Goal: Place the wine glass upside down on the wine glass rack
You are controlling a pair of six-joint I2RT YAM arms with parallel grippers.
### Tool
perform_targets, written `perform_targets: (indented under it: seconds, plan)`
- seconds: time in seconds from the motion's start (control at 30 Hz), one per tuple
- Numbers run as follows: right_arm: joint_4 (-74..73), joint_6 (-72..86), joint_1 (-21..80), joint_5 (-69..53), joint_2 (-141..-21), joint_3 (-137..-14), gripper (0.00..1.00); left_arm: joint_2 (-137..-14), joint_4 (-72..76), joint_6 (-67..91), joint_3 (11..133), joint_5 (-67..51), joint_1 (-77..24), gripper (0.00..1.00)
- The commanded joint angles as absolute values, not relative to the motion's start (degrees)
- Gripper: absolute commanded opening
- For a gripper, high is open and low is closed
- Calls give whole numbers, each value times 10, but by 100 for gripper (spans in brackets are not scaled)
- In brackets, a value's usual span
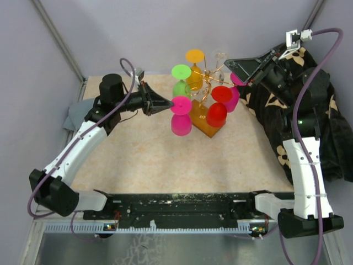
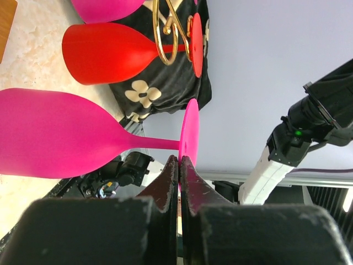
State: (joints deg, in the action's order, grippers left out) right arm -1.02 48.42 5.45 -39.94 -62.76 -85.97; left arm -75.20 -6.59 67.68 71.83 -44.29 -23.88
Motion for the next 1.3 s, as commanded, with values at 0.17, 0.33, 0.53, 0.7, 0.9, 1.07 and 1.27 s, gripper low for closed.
perform_targets:
  seconds: [0.17,0.33,0.53,0.7,0.9,1.07,1.27]
  plan:
    - [-18,466,47,-385,-607,-884,31,-824,-29,672,798,-428,-271,0]
    - [-26,461,47,-383,-604,-883,31,-856,-38,663,835,-414,-284,0]
    - [-27,461,47,-380,-598,-876,31,-893,-56,652,880,-405,-292,0]
    - [-29,461,46,-380,-591,-870,30,-915,-66,644,909,-390,-298,0]
    - [-36,458,46,-379,-592,-877,30,-945,-63,643,933,-388,-300,0]
    - [-40,457,46,-379,-591,-878,30,-970,-68,639,964,-381,-302,0]
    - [-47,450,45,-378,-589,-877,30,-990,-66,642,980,-372,-302,0]
